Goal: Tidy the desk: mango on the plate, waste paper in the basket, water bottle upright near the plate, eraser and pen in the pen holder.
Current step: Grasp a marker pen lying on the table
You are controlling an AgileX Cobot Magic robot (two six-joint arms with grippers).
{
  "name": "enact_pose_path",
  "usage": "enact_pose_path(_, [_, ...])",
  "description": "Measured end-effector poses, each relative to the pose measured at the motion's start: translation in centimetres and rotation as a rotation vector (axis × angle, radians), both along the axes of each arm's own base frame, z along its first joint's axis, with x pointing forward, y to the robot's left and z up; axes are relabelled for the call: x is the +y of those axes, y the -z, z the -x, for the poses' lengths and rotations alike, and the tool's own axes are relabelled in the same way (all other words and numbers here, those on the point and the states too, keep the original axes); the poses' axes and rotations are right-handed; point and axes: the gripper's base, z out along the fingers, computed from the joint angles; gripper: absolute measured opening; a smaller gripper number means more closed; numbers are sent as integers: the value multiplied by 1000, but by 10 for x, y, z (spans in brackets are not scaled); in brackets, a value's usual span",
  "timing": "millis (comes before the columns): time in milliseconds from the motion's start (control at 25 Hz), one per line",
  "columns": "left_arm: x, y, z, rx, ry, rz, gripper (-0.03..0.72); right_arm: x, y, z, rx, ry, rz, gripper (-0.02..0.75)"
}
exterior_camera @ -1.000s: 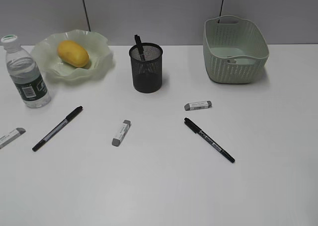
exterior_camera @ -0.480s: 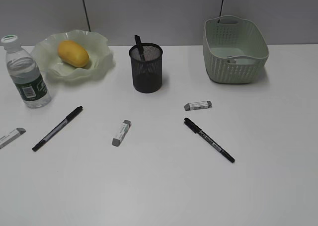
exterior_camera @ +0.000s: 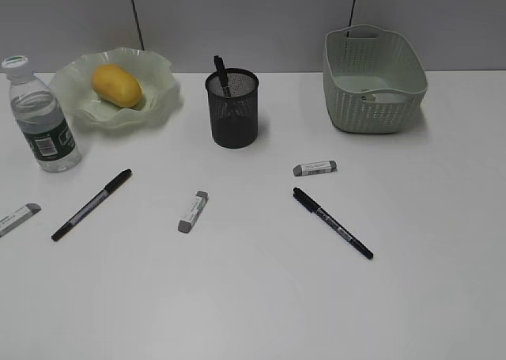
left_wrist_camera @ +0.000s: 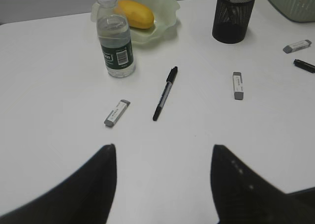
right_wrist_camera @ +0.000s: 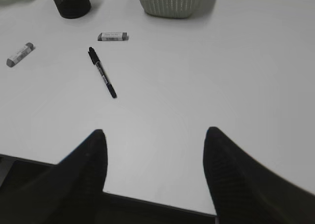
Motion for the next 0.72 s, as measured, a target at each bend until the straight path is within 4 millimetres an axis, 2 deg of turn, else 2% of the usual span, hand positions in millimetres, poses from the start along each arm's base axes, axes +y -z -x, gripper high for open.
enact_pose_path(320, [0,0,-1,0,2,4,460,-1,11,0,8,7,13,492])
enact_pose_path(440, [-1,-8,-9,2,0,8,460,-1,11,0,8,7,13,492])
enact_pose_path(600, [-4,-30,-35,-6,-7,16,460,-1,11,0,8,7,13,492])
enact_pose_path(720, [-7,-41,-65,52,-7,4,460,-1,11,0,9,8,12,492])
